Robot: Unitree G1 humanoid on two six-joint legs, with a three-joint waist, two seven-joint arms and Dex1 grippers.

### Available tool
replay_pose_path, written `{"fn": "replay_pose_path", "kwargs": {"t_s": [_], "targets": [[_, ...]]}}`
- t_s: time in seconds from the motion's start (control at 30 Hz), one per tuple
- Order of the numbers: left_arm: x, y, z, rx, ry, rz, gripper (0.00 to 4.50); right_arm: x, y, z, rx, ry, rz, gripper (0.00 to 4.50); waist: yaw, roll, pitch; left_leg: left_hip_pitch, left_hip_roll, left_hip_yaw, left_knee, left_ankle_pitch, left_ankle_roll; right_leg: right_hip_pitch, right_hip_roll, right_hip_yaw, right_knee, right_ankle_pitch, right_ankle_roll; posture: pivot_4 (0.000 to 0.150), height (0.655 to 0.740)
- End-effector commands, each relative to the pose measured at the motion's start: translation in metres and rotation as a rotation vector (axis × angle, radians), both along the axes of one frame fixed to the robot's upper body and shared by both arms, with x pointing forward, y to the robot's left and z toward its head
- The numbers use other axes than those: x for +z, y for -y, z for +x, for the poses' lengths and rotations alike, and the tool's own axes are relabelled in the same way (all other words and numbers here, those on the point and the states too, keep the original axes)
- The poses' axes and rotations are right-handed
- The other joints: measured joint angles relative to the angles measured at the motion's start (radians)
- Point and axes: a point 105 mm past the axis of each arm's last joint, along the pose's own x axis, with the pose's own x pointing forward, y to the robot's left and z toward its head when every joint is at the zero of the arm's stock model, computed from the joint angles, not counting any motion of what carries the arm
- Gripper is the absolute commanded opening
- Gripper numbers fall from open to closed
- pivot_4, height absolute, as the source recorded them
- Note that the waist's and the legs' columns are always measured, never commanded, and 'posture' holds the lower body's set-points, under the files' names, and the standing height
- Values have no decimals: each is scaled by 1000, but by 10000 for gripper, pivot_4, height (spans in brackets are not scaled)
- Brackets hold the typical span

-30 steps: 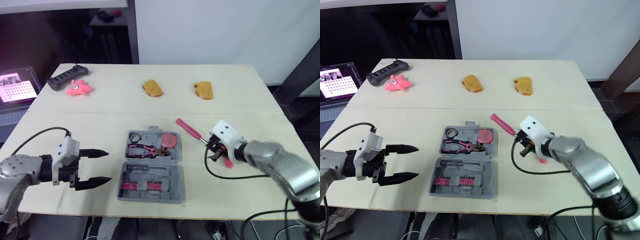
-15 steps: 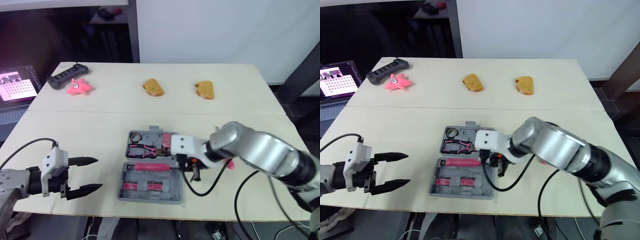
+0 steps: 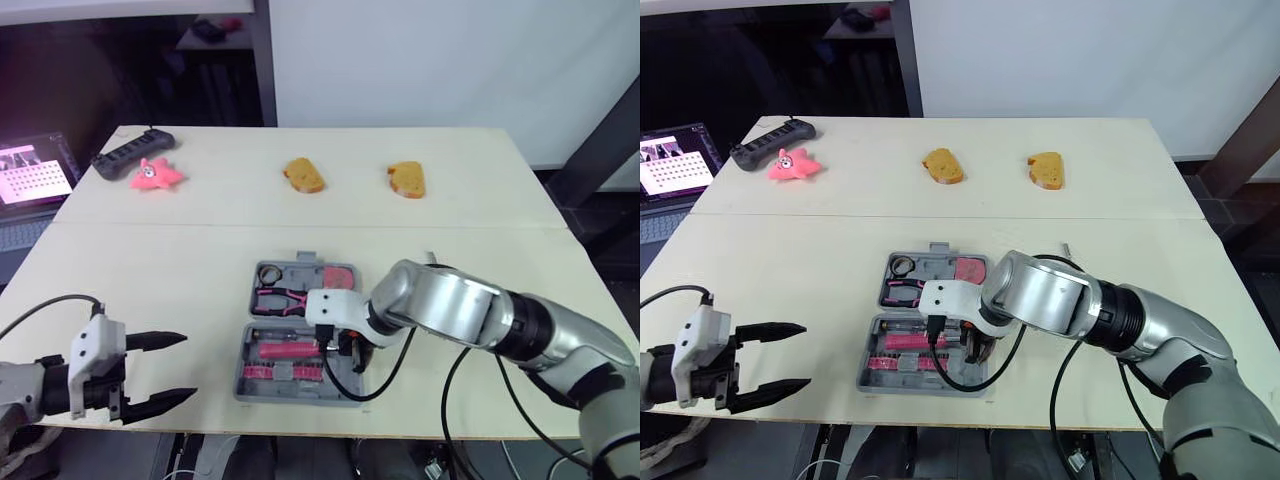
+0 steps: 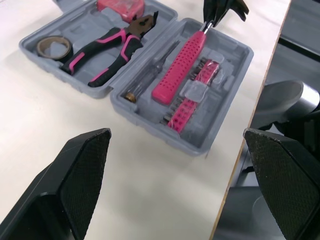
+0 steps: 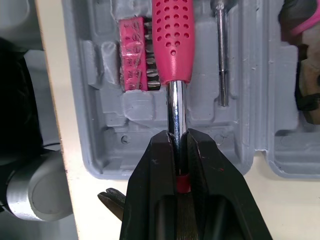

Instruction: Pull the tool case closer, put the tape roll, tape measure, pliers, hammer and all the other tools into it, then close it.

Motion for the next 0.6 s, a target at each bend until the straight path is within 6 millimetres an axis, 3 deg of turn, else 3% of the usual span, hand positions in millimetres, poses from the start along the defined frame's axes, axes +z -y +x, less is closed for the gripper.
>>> {"fn": "replay_pose_path", "kwargs": {"t_s": [0.03,0.6], "targets": [[6,0,-4,-5,34,17,45000,7,-12,6,31,54,27,339,0,0,0,0,0,0,0,0,0,0,0,0,0,0,0,1500,7400],[10,-13,-3,31,56,63,45000,-4,-33,12,38,45,60,339,-2,0,0,0,0,0,0,0,0,0,0,0,0,0,0,1500,7400]]}}
